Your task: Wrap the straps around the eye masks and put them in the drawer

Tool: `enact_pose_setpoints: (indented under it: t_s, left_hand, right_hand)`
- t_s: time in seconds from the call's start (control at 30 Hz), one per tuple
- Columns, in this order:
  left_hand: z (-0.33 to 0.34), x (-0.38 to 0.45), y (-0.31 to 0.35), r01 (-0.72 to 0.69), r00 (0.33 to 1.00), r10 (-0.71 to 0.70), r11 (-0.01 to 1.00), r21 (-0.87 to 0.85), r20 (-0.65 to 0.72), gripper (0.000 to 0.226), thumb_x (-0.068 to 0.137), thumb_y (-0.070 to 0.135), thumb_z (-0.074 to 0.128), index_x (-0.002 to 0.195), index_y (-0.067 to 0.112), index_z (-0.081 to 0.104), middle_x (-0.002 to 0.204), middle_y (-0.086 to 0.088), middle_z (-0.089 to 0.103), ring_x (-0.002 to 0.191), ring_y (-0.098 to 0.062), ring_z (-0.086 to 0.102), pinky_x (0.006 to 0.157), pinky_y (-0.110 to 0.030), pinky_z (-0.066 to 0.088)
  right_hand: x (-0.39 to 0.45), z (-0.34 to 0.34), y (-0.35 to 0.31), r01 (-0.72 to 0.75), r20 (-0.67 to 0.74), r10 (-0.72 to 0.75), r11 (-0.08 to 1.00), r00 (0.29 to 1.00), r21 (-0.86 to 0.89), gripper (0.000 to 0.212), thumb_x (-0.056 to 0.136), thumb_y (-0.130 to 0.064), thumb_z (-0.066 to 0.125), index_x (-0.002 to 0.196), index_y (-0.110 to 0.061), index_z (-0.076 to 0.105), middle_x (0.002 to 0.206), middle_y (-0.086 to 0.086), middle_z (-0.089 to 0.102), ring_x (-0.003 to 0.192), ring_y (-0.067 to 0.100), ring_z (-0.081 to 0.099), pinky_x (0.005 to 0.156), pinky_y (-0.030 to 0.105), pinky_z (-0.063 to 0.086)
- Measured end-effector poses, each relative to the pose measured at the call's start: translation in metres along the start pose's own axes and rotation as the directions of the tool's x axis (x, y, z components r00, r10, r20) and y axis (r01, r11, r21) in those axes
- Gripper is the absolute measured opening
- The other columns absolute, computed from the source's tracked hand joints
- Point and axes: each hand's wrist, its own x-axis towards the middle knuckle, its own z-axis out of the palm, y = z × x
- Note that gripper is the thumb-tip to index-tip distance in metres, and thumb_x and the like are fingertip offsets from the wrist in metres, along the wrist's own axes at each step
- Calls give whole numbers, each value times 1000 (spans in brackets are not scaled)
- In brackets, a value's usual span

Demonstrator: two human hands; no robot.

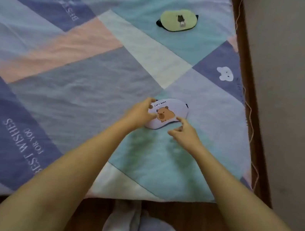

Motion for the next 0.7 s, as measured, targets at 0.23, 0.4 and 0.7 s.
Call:
enact_pose_setpoints:
  t_s: [0.23,0.4,0.7]
  left_hand:
    - [26,71,-14,89,986,-54,971,224,-159,43,86,29,58,129,26,53,126,-3,60,121,-28,44,92,-37,38]
    - [23,73,-1,-41,977,82,978,204,-195,55,84,31,66,136,33,46,89,-1,61,104,-24,51,80,-33,37]
    - [-6,72,31,-361,835,470,860,361,-287,28,63,34,84,85,18,75,71,8,48,80,-19,39,63,-29,35]
  right_hand:
    - [59,12,25,-75,-85,105,950,991,303,79,84,-12,62,148,-24,19,87,0,66,85,17,59,78,27,44]
    - [73,7,19,16,-148,63,876,987,482,77,78,-9,72,144,-16,32,97,6,62,89,19,61,82,26,47]
    - [73,-48,-16,333,-285,-300,940,910,73,15,72,-23,79,84,-17,72,79,-5,45,71,7,50,67,17,39]
